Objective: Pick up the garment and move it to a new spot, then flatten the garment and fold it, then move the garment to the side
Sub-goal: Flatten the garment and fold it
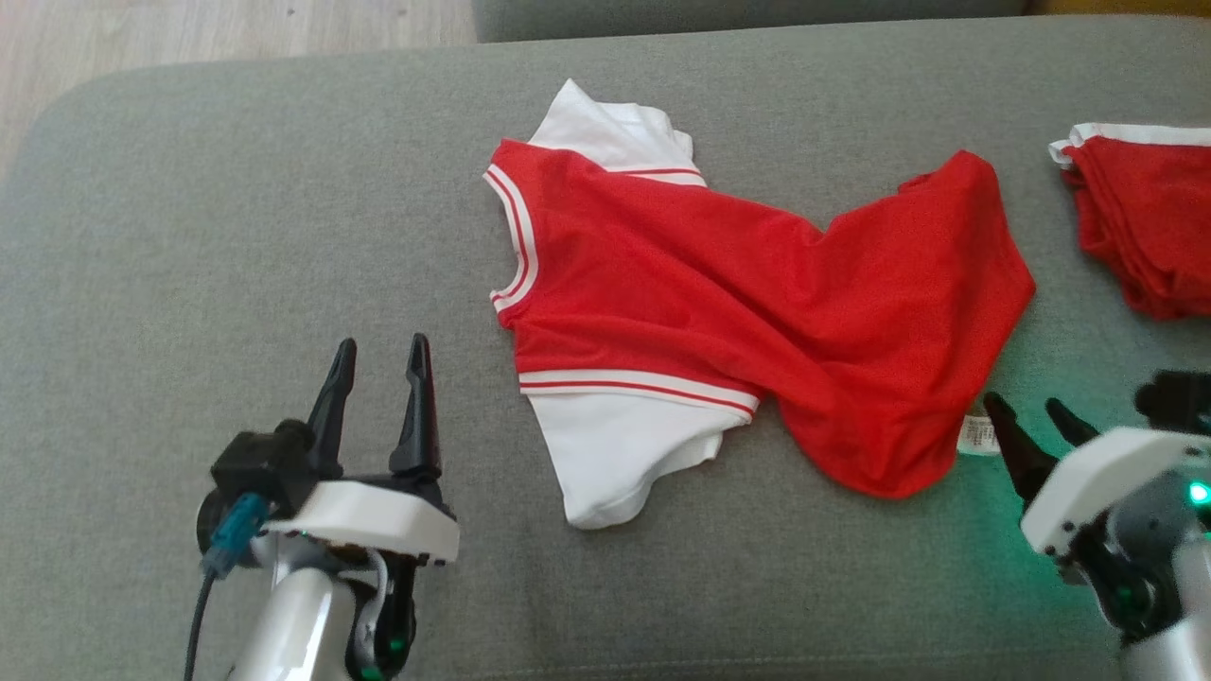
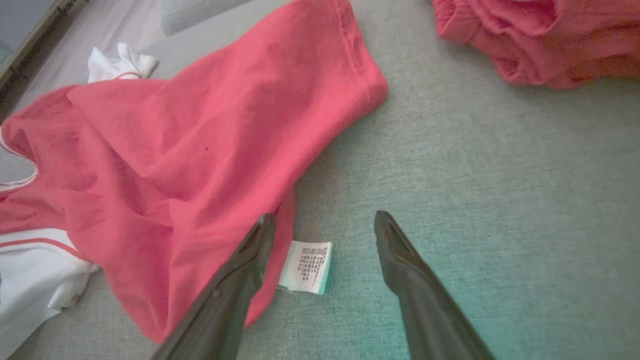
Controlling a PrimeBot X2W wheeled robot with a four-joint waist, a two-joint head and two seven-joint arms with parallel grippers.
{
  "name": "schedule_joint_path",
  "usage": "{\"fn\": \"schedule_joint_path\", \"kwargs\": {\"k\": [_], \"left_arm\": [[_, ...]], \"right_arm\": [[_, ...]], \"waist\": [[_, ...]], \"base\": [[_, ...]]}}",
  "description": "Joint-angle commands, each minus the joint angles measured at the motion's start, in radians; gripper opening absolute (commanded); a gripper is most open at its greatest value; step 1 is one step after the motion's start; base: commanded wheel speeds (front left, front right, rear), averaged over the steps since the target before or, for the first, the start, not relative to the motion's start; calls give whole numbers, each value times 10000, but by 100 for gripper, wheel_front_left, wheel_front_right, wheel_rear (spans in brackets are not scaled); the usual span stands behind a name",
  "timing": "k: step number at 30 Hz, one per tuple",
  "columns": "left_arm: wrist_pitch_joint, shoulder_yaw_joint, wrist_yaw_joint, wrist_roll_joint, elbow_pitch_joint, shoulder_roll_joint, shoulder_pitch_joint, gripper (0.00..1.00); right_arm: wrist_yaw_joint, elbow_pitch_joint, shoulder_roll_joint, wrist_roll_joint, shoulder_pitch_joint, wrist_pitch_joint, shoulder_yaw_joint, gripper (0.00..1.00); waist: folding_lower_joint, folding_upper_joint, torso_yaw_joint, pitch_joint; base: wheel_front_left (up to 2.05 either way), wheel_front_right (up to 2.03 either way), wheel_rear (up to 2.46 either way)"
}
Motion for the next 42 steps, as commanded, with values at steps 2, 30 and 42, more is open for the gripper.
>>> {"fn": "schedule_joint_path", "kwargs": {"k": [2,30,42], "left_arm": [[-61,185,-33,-17,-297,28,-575,100],[-61,410,46,-55,-281,28,-334,100],[-61,598,-121,185,-166,28,-364,100]], "right_arm": [[69,140,-379,-112,-658,145,430,100],[69,1081,-719,-1224,-749,-600,89,0],[69,-2149,1105,-2089,908,593,-1407,100]], "waist": [[0,0,77,59],[0,0,-374,-176],[0,0,-817,-262]], "base": [[0,0,0],[0,0,0],[0,0,0]]}}
